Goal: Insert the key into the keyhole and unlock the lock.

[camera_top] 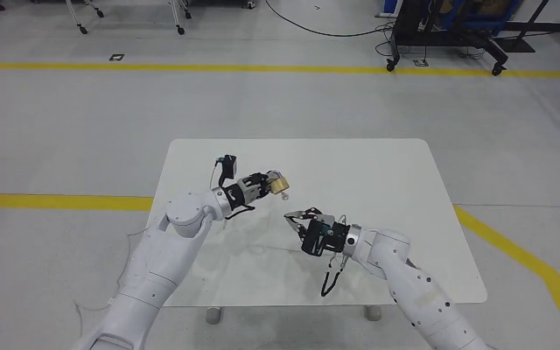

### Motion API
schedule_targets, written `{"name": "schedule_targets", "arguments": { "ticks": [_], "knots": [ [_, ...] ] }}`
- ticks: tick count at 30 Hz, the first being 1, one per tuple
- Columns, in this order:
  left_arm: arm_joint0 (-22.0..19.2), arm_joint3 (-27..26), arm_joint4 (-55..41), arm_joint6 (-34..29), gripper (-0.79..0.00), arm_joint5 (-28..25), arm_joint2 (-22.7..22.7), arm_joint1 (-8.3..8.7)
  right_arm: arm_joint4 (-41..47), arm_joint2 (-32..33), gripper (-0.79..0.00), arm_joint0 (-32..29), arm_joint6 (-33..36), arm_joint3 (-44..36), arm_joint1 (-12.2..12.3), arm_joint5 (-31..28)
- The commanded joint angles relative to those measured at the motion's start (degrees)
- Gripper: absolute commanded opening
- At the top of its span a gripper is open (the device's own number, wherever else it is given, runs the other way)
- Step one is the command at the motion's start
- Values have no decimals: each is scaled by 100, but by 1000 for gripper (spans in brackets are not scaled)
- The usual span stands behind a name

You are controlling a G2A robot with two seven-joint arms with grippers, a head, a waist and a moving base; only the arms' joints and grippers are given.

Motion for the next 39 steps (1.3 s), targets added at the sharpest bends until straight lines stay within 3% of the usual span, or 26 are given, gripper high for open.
{"name": "schedule_targets", "arguments": {
  "ticks": [1,16,21,22,25,26,39],
  "knots": [
    [-9,-3,25,-75,-785,5,23,0,25,-8,-785,37,10,27,1,12],
    [-64,0,289,-521,-785,-221,168,8,343,-39,-785,357,27,361,1,16],
    [-67,69,173,-387,-785,-139,127,0,303,-29,-785,342,-10,257,14,170],
    [-65,99,86,-286,-785,-52,102,-7,260,-16,-757,300,-57,187,21,249],
    [-81,154,-66,-32,-785,126,46,-23,-49,51,-342,99,-141,-104,59,578],
    [-79,173,-165,26,-785,194,21,-29,-196,80,0,19,-142,-231,75,709],
    [-109,240,-307,400,-785,532,5,-69,-290,83,0,-52,-149,-341,82,842]
  ]
}}
